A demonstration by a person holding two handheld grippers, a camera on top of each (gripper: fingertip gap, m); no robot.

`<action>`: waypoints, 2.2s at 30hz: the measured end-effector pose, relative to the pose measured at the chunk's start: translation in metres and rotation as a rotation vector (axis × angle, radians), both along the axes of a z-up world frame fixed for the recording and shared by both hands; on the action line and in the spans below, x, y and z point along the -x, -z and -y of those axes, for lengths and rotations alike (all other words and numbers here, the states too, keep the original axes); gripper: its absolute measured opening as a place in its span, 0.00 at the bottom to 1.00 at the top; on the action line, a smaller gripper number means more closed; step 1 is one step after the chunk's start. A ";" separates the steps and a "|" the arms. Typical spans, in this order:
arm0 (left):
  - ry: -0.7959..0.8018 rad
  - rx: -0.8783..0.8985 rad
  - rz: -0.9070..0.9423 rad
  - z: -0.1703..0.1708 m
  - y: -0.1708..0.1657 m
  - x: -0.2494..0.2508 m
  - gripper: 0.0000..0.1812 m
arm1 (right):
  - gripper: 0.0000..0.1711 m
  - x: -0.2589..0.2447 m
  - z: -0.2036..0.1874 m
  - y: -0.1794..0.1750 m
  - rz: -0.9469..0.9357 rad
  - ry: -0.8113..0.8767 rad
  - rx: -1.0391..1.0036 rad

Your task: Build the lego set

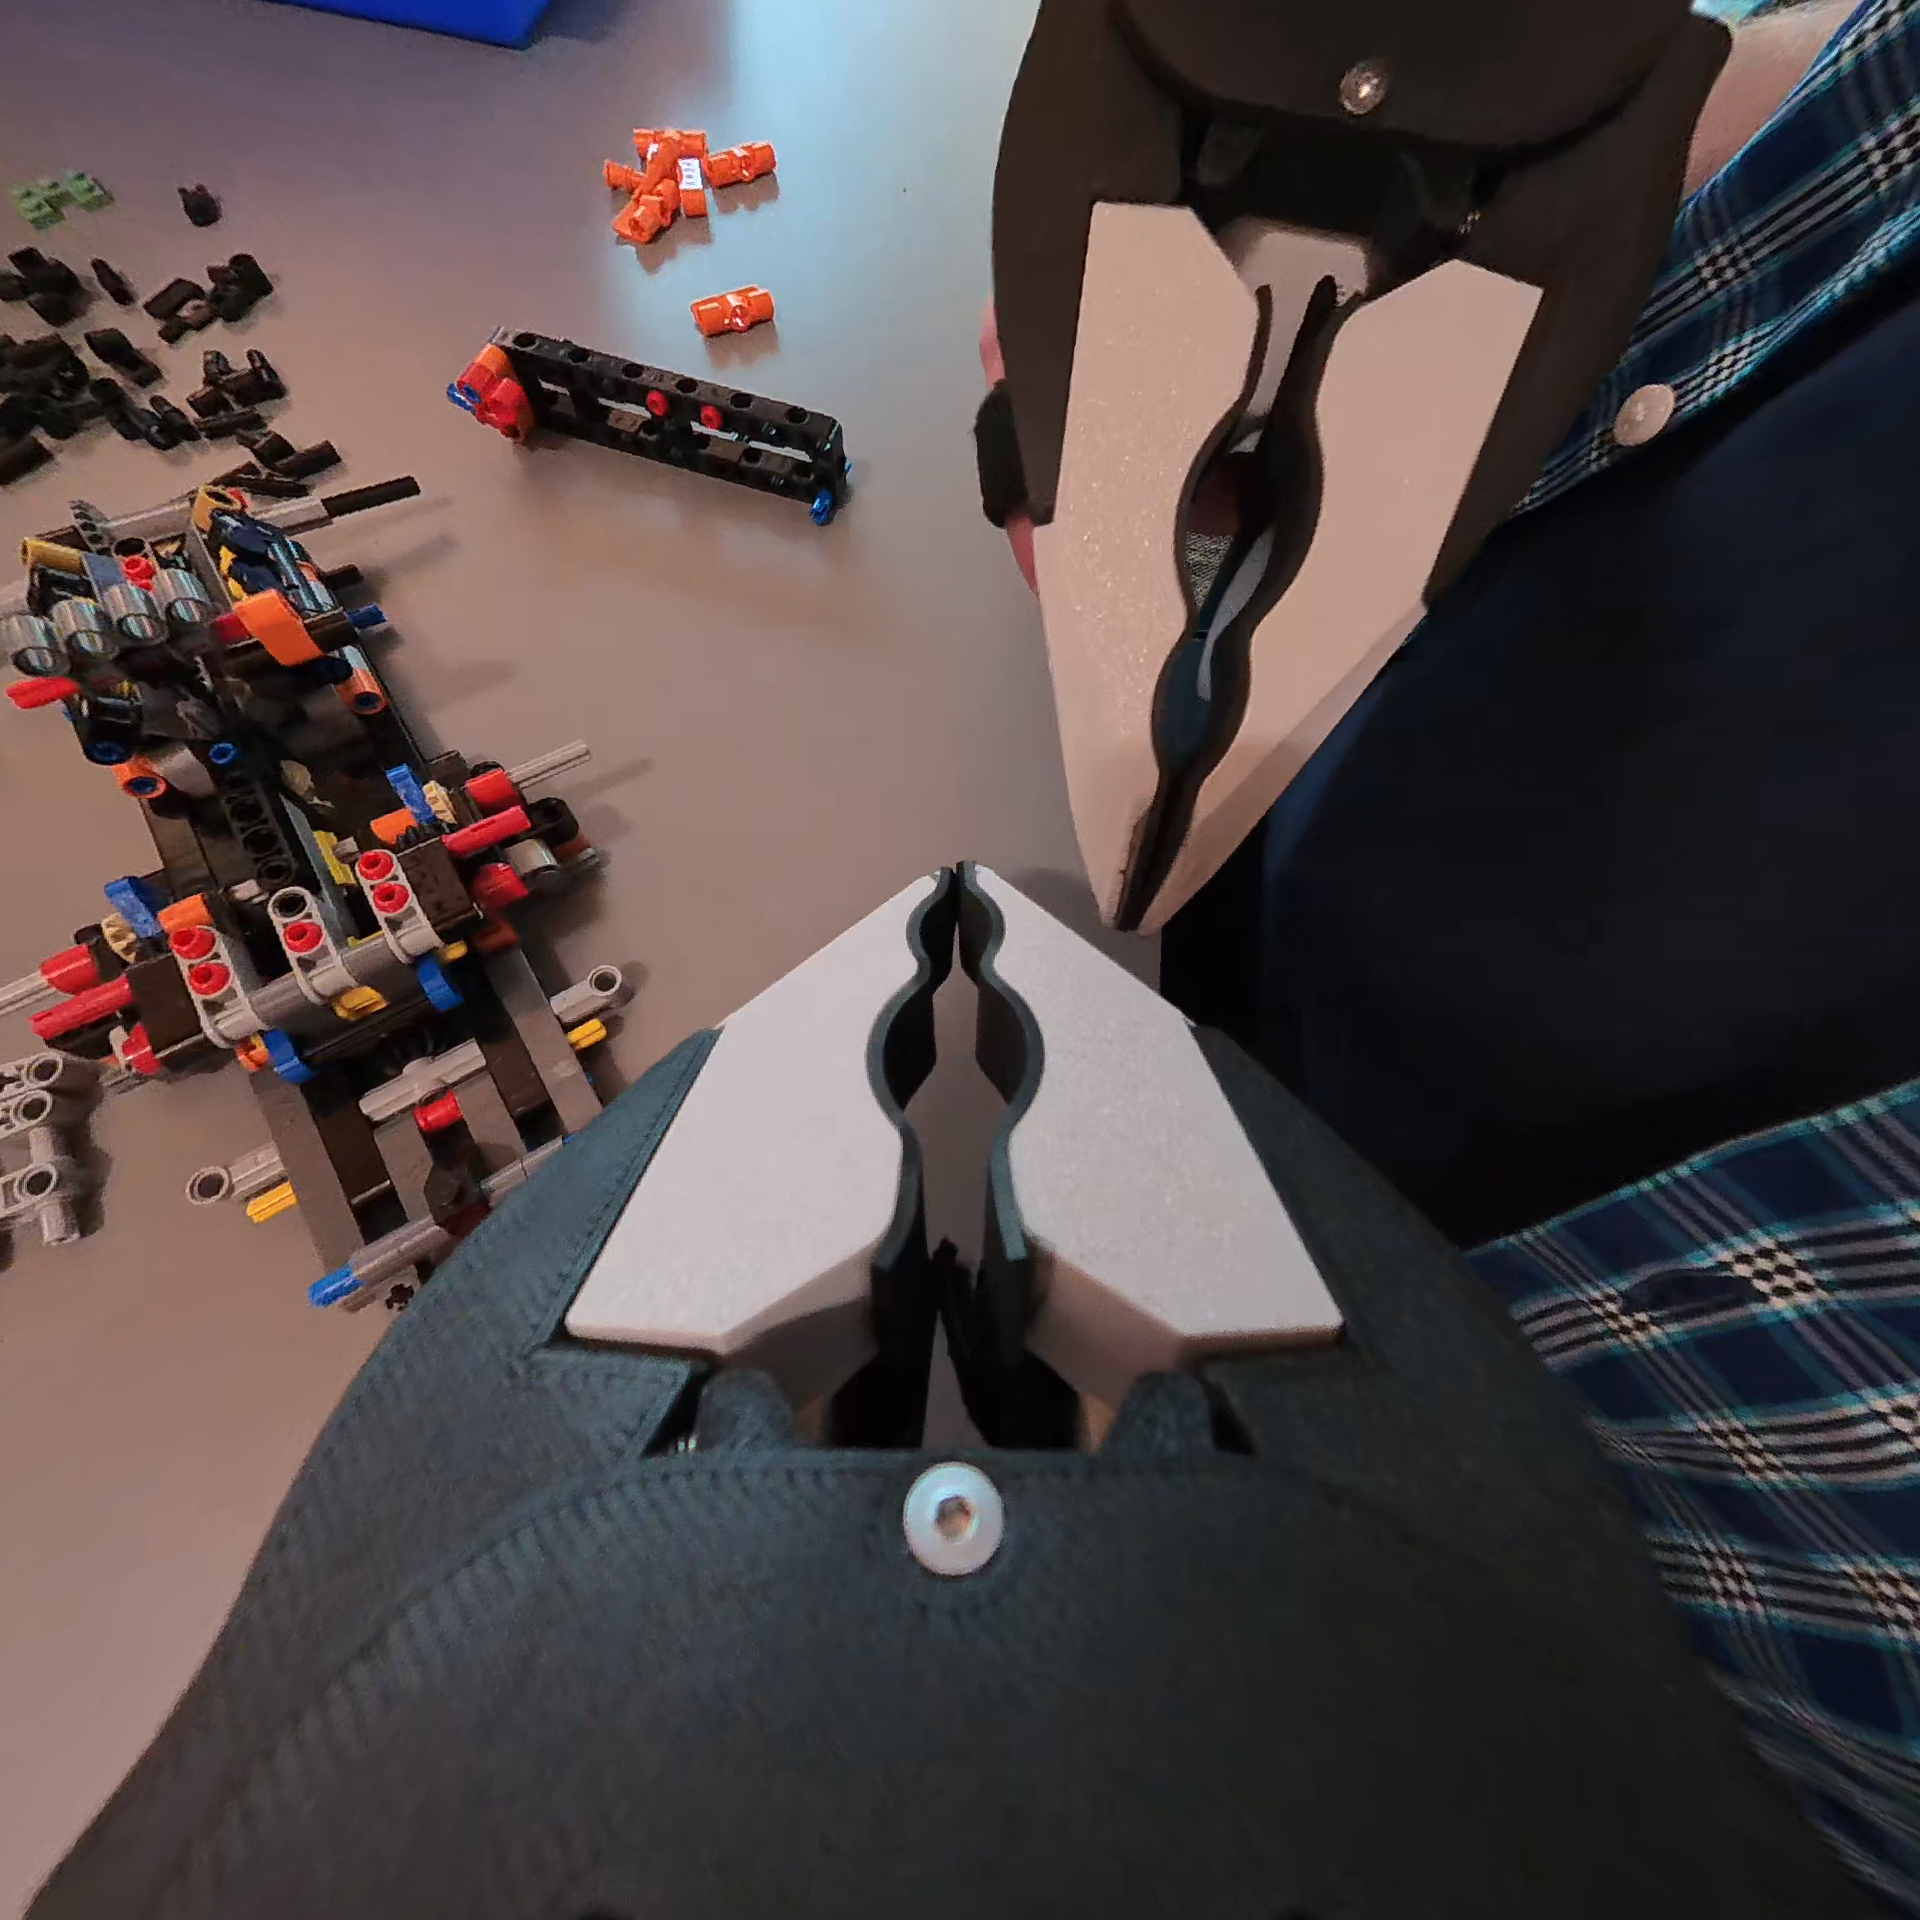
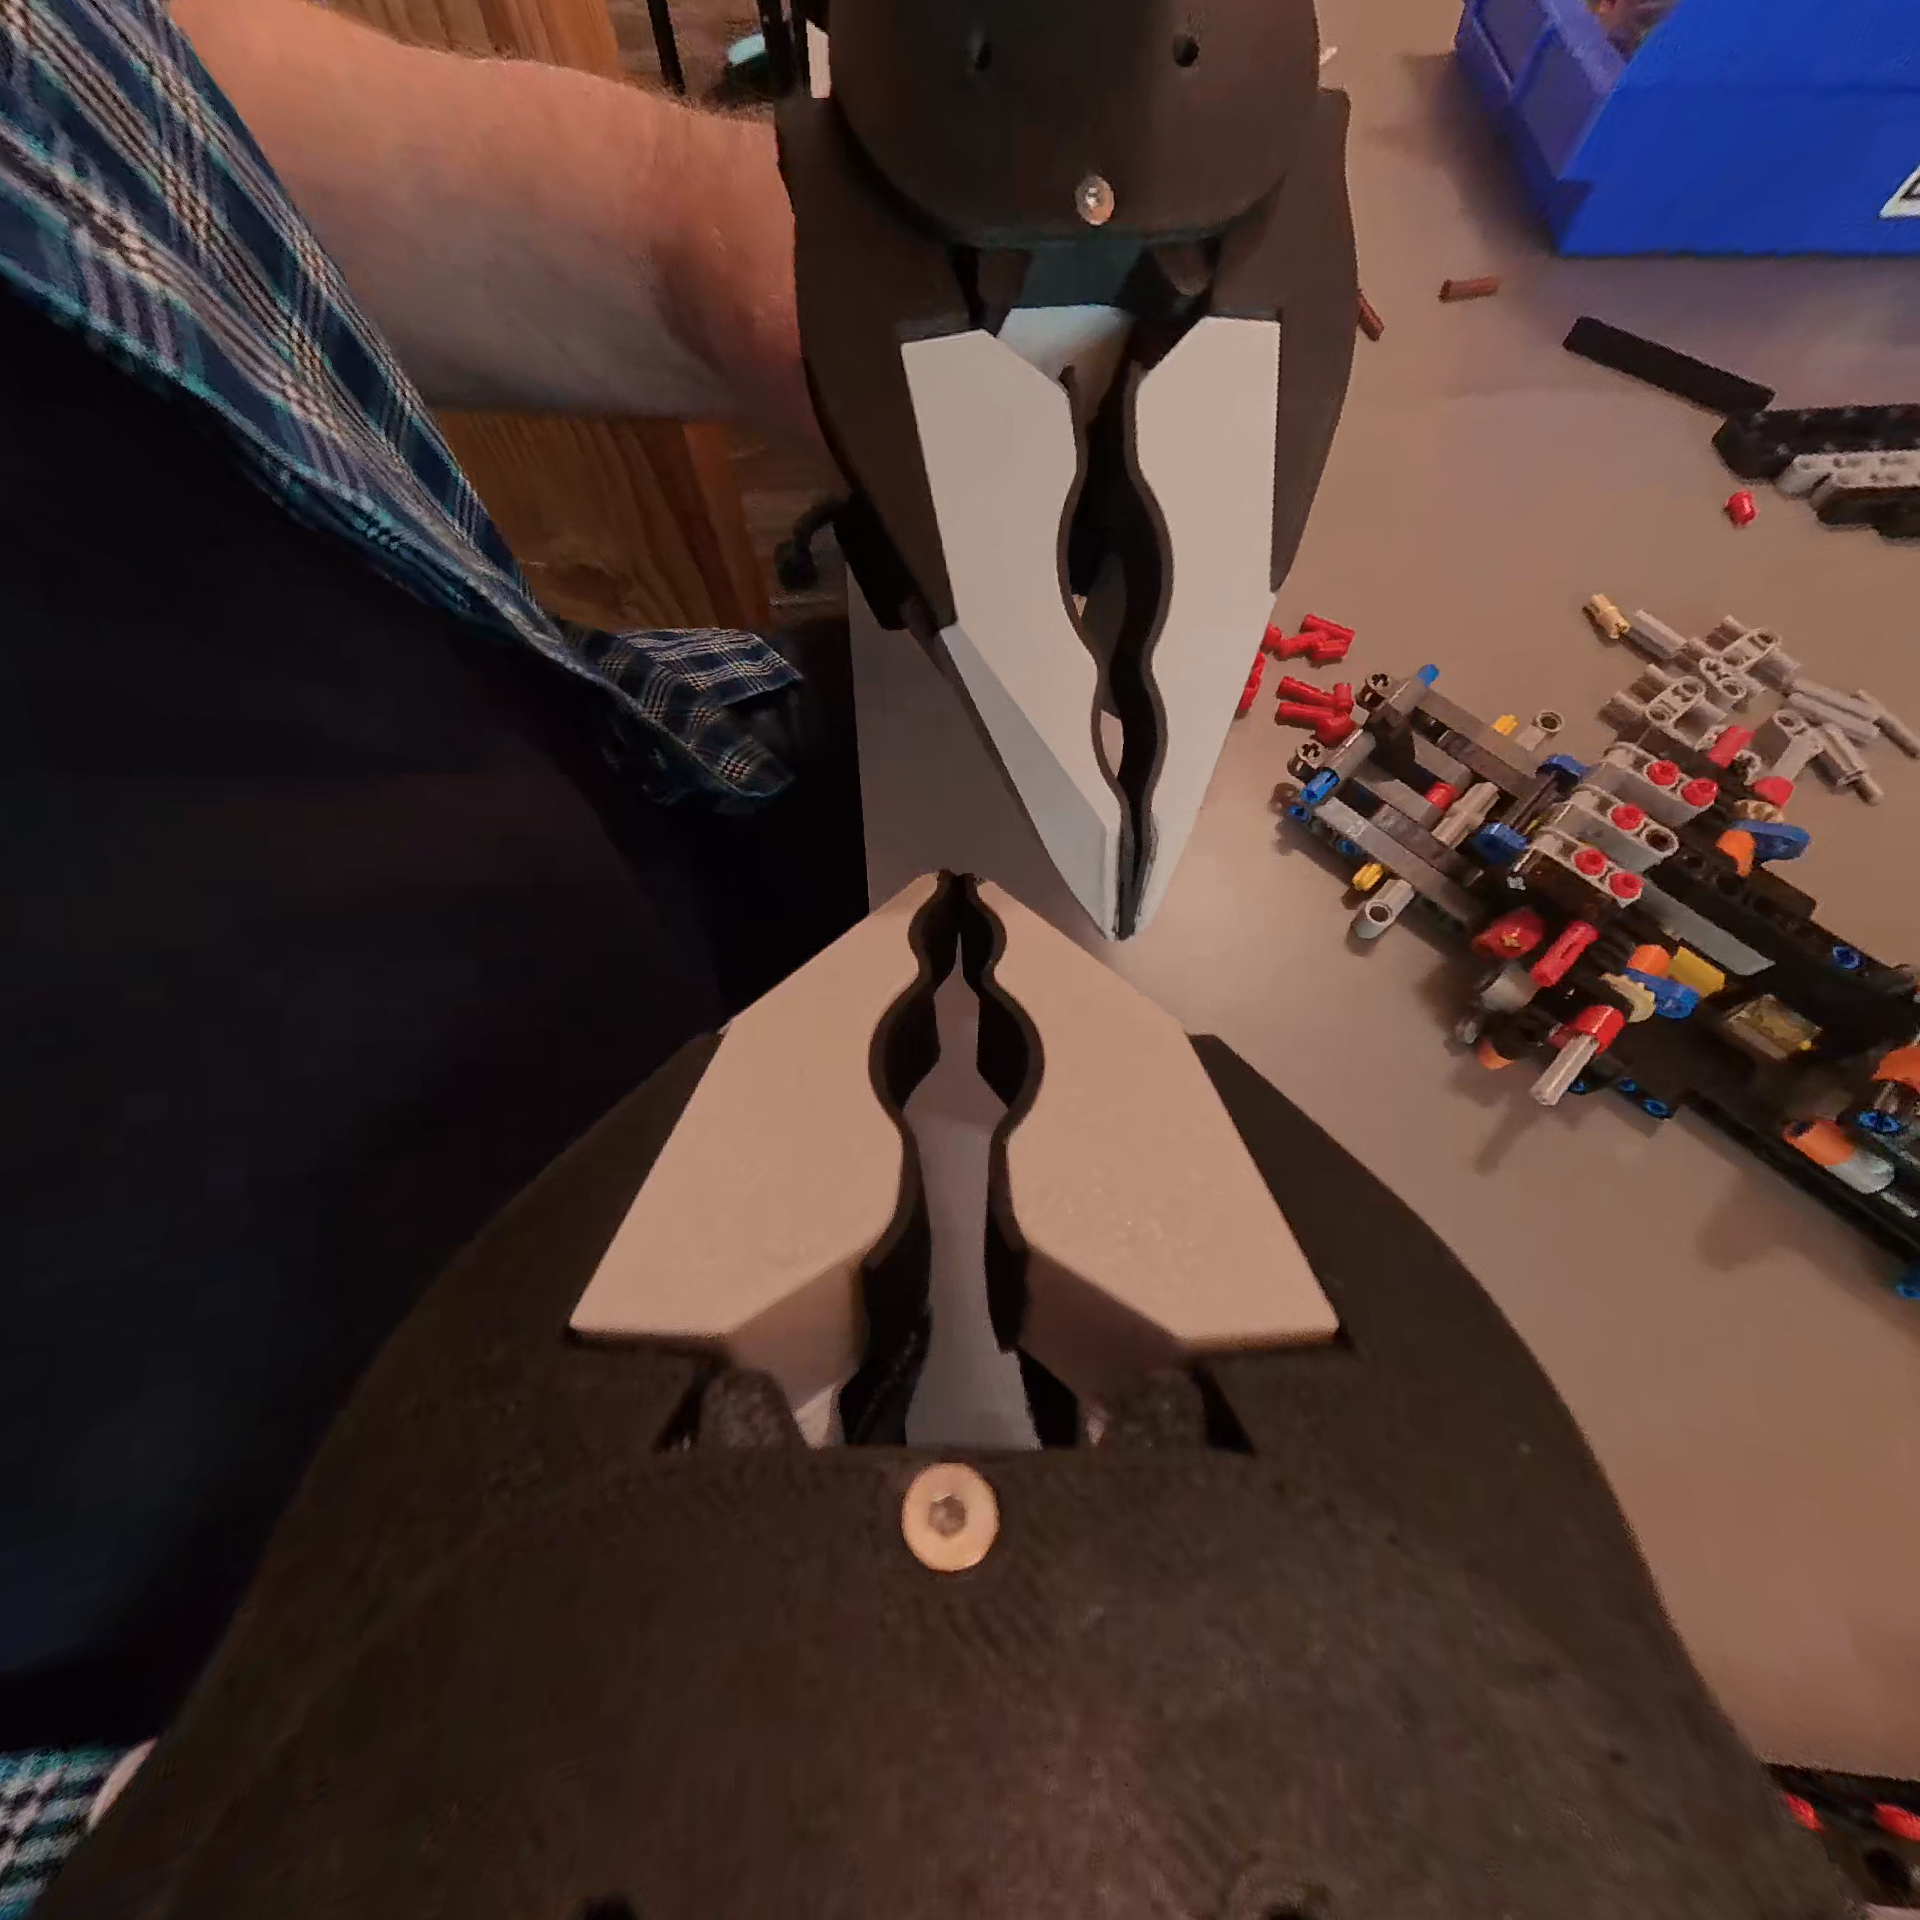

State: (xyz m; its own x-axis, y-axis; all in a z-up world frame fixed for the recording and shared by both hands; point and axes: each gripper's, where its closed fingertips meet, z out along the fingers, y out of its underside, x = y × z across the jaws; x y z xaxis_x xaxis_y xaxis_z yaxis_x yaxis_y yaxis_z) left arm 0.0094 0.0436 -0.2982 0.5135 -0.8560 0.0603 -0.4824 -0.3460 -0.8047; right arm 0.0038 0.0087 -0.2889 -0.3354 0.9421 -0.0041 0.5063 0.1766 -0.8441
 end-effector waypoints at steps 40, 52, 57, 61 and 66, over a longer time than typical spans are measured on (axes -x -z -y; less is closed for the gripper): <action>-0.060 -0.013 0.055 0.008 0.001 0.014 0.00 | 0.00 0.017 0.003 0.001 -0.025 -0.110 -0.050; -0.049 -0.018 0.057 0.008 0.001 0.010 0.00 | 0.00 0.015 0.003 0.000 -0.032 -0.106 -0.057; -0.048 -0.021 0.071 0.007 -0.002 0.009 0.00 | 0.00 0.015 0.002 -0.001 -0.035 -0.106 -0.058; -0.039 -0.021 0.085 0.008 -0.003 0.006 0.00 | 0.00 0.015 0.002 0.001 -0.031 -0.107 -0.068; -0.033 -0.023 0.080 0.010 -0.003 0.004 0.00 | 0.00 0.014 0.007 0.000 -0.034 -0.119 -0.085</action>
State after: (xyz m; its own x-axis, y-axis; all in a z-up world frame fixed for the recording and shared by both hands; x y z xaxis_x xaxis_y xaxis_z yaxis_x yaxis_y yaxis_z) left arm 0.0053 0.0336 -0.2956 0.5355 -0.8405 0.0826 -0.4051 -0.3415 -0.8481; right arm -0.0103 0.0019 -0.2887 -0.4436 0.8920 0.0874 0.4484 0.3053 -0.8401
